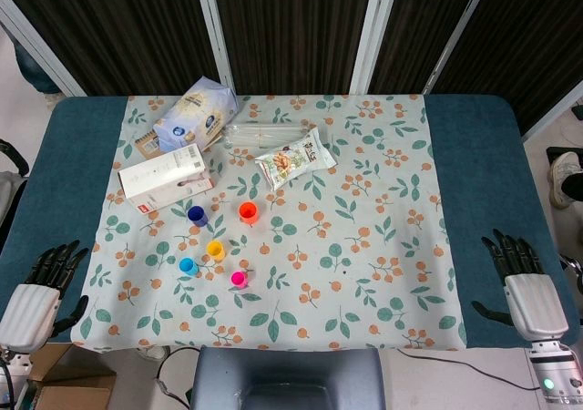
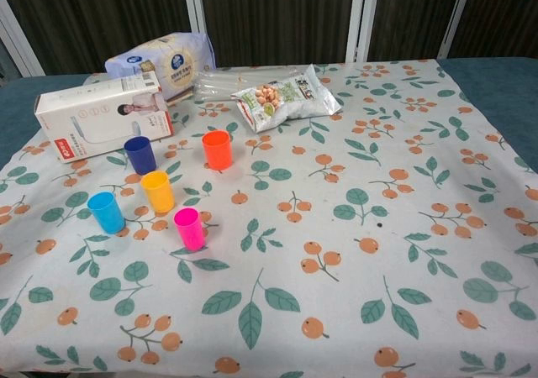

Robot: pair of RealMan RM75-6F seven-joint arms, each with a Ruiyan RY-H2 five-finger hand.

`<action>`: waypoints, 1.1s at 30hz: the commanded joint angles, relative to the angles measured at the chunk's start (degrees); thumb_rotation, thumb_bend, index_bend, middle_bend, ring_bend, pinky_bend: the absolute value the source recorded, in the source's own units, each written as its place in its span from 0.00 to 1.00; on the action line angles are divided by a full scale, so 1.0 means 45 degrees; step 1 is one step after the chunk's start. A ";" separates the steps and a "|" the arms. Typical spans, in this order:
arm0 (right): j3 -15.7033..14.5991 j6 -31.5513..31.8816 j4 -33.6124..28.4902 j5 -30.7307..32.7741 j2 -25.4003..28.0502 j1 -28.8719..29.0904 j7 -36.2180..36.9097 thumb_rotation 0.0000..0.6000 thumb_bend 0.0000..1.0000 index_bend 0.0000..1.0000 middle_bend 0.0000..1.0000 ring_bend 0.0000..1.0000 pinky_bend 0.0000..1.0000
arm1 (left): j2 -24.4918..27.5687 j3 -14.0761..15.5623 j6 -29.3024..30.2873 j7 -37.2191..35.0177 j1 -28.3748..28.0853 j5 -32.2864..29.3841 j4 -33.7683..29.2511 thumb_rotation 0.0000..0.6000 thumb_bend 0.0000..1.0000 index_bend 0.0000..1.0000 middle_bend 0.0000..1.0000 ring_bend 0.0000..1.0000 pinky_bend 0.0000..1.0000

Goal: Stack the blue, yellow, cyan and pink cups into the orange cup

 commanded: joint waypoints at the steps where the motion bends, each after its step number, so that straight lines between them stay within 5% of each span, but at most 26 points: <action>1: -0.0008 0.0015 -0.0014 -0.0020 0.0014 -0.0010 0.0016 1.00 0.14 0.00 0.00 0.00 0.00 | -0.0018 0.0008 -0.0042 -0.0014 -0.0029 0.0018 0.0007 1.00 0.41 0.00 0.00 0.00 0.10; 6: -0.0006 -0.0031 -0.0049 0.0009 0.0050 -0.0006 0.0079 1.00 0.14 0.00 0.00 0.00 0.00 | -0.0280 -0.0042 -0.0111 -0.0287 -0.0209 0.0169 0.0027 1.00 0.41 0.00 0.00 0.01 0.13; 7: -0.0001 -0.0019 -0.0032 0.0007 0.0054 -0.0010 0.0088 1.00 0.14 0.00 0.00 0.00 0.00 | -0.0585 -0.0261 0.0111 -0.0463 -0.0288 0.0193 0.0068 1.00 0.41 0.00 0.04 0.06 0.21; 11: 0.0027 -0.0064 -0.0009 0.0076 0.0014 0.0004 0.0030 1.00 0.14 0.00 0.00 0.00 0.00 | -0.2240 -0.1442 0.0641 -0.0680 -0.0961 0.0016 0.0650 1.00 0.41 0.08 0.55 0.69 0.90; 12: 0.0029 -0.0105 0.0004 0.0092 -0.0007 0.0022 0.0005 1.00 0.14 0.00 0.00 0.00 0.00 | -0.2497 -0.1635 0.0420 -0.0826 -0.1217 -0.0106 0.0657 1.00 0.41 0.15 0.70 0.84 0.98; 14: 0.0046 -0.0204 0.0032 0.0147 -0.0068 0.0071 -0.0080 1.00 0.14 0.00 0.00 0.00 0.00 | -0.2701 -0.1947 -0.0673 -0.0866 -0.1850 -0.0662 0.0300 1.00 0.42 0.24 0.91 0.98 1.00; 16: 0.0074 -0.0268 0.0072 0.0205 -0.0144 0.0109 -0.0187 1.00 0.14 0.00 0.00 0.00 0.00 | -0.2544 -0.2233 -0.2181 -0.0292 -0.2528 -0.1485 -0.0318 1.00 0.42 0.26 0.99 1.00 1.00; 22: 0.0131 -0.0457 0.0161 0.0412 -0.0261 0.0185 -0.0346 1.00 0.14 0.00 0.00 0.00 0.00 | -0.2975 -0.3356 -0.5252 0.2159 -0.4192 -0.4681 -0.0945 1.00 0.41 0.25 1.00 1.00 1.00; 33: 0.0192 -0.0543 0.0249 0.0585 -0.0256 0.0220 -0.0276 1.00 0.14 0.00 0.00 0.00 0.00 | -0.5174 -0.4409 -0.7113 0.4638 -0.6418 -0.8547 0.1209 1.00 0.38 0.24 1.00 1.00 1.00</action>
